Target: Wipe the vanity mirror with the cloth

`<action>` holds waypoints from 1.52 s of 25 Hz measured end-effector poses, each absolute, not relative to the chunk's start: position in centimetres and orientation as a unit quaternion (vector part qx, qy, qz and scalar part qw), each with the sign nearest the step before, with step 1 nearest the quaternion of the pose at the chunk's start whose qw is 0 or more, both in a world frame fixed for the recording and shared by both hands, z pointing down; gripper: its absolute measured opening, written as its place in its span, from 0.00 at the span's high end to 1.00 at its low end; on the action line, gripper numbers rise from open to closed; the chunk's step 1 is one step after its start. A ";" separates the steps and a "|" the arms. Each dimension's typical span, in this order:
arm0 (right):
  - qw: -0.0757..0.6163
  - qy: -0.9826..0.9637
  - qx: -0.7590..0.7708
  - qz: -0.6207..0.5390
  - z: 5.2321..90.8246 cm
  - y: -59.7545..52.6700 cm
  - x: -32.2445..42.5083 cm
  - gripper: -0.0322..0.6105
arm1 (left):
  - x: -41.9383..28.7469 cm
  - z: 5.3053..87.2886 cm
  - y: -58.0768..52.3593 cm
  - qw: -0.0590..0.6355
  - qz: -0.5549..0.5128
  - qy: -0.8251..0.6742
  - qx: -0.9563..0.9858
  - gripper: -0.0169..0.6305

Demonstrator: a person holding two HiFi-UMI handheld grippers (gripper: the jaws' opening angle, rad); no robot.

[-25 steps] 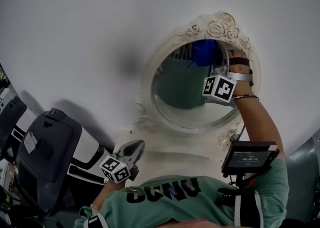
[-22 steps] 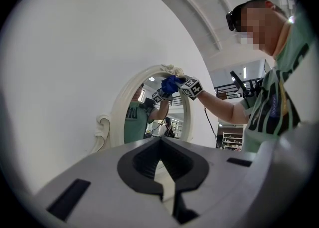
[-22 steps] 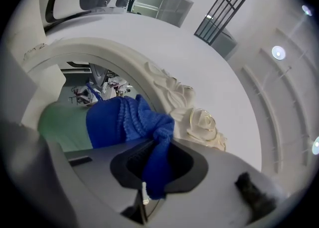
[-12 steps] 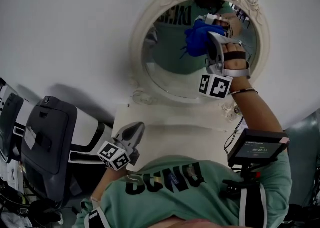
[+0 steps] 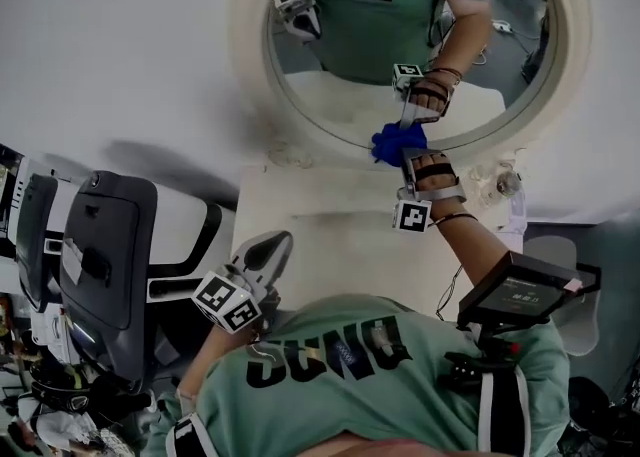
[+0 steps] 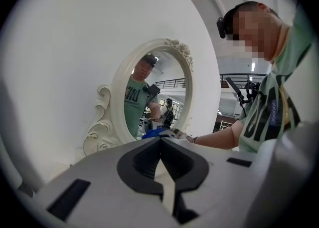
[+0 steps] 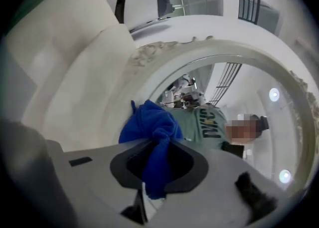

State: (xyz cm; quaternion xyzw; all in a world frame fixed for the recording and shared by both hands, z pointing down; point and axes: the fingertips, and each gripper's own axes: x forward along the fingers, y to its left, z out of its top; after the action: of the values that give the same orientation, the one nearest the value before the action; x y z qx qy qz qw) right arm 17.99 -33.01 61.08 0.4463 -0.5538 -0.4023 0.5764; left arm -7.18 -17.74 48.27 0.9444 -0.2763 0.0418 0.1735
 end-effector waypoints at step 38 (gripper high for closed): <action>0.438 -0.335 0.617 -0.562 12.7 -33.7 22.6 0.87 | -7.1 43.7 -20.9 0.115 -0.065 -0.263 0.956 0.96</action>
State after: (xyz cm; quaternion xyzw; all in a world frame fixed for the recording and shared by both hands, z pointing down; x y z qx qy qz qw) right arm 22.63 -33.75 12.70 0.6170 -0.3349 -0.5617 0.4378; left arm -7.13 -20.90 43.72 0.9558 -0.2626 -0.0648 0.1155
